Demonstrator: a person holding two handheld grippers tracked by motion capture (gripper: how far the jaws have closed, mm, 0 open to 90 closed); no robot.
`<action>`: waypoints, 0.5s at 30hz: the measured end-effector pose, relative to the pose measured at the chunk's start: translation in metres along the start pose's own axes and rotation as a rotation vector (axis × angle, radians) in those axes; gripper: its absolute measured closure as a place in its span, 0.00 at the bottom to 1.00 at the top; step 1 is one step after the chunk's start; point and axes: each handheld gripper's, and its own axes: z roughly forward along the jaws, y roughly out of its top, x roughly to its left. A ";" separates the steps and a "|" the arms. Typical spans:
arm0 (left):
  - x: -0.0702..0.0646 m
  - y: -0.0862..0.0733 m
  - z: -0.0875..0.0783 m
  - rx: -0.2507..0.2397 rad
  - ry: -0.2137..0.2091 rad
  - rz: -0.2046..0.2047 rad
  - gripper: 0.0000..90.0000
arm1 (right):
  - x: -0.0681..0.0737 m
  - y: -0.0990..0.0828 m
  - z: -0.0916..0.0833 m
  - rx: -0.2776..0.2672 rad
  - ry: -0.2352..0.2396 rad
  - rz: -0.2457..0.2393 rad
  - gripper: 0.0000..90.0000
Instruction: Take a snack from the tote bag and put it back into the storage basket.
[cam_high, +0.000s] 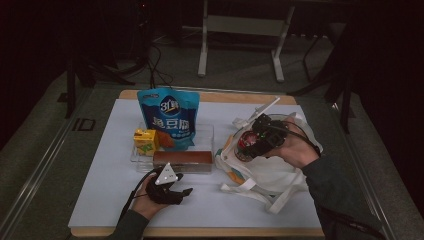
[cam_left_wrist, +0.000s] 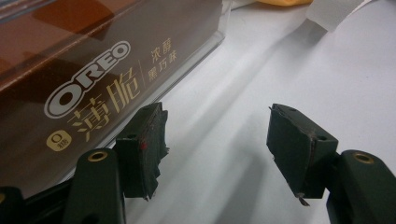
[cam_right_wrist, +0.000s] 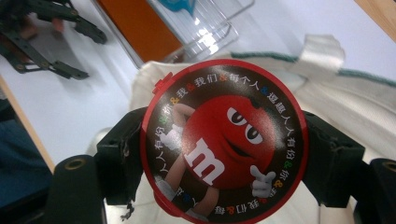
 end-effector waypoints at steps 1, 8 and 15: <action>0.000 0.000 0.000 0.000 -0.001 0.000 0.41 | 0.001 0.002 0.000 -0.002 0.001 -0.006 0.28; 0.000 0.000 0.000 0.000 -0.003 -0.003 0.41 | 0.007 0.014 0.000 -0.009 0.007 -0.029 0.28; 0.000 0.000 0.000 -0.001 -0.002 -0.003 0.41 | 0.015 0.031 0.003 -0.023 0.024 -0.044 0.28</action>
